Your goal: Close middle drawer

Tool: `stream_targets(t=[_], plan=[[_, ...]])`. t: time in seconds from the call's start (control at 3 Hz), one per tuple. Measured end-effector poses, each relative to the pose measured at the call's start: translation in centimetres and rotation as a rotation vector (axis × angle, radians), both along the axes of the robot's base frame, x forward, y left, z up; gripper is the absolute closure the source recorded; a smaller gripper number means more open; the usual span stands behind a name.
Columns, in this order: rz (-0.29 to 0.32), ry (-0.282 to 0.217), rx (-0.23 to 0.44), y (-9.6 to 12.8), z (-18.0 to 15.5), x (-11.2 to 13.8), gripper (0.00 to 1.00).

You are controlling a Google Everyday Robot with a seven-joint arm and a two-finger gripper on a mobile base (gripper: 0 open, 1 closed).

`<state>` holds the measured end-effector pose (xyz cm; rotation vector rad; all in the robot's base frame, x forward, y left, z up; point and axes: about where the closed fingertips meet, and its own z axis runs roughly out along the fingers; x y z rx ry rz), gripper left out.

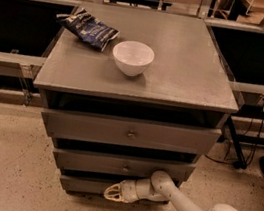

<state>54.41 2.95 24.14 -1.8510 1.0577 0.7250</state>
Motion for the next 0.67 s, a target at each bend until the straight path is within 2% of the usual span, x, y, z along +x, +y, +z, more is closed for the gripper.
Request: stream_targets(t=[0.33, 0.67], plan=[[0.022, -0.014, 0.014, -2.12, 1.79, -3.19, 0.99], [0.03, -0.008, 0.017, -1.57, 1.58, -3.48, 0.77]])
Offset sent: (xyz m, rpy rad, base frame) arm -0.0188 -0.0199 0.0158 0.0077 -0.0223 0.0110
